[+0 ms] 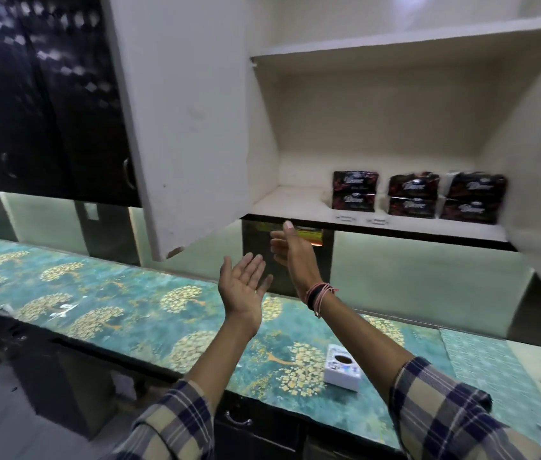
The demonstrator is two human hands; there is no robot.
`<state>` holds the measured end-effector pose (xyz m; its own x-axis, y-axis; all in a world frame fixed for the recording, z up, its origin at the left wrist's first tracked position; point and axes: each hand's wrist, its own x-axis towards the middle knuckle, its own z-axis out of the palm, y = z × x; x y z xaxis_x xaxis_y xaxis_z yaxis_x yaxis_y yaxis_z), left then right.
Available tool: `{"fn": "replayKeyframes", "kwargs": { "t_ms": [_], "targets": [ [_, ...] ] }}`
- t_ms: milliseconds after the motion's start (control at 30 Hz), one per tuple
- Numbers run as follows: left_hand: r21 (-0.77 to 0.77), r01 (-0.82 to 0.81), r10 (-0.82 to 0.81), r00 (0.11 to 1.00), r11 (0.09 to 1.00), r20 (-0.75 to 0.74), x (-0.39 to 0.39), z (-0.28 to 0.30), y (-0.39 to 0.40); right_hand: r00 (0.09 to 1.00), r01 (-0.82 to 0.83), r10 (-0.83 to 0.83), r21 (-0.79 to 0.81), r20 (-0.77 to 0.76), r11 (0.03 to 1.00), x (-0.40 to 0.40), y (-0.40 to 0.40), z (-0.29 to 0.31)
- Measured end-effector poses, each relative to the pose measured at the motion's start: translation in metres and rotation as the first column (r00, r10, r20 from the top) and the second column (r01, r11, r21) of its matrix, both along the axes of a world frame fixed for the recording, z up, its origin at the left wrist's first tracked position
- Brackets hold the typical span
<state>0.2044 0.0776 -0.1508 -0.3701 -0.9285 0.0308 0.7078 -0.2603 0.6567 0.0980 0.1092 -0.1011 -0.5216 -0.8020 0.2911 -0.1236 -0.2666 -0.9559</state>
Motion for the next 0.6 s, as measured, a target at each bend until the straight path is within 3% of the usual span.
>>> {"fn": "replayKeyframes", "kwargs": {
  "t_ms": [300,600],
  "targets": [
    [-0.104,0.245,-0.249,0.968,0.964,-0.021,-0.145,0.065,-0.006,0.964,0.262,-0.257,-0.08,0.067,0.962,-0.152,0.046,0.045],
    [-0.243,0.291,-0.311,0.949,0.925,-0.044,-0.224,0.14,-0.093,0.887,0.455,-0.462,-0.161,-0.009,0.876,-0.235,0.007,0.116]
  ]
}}
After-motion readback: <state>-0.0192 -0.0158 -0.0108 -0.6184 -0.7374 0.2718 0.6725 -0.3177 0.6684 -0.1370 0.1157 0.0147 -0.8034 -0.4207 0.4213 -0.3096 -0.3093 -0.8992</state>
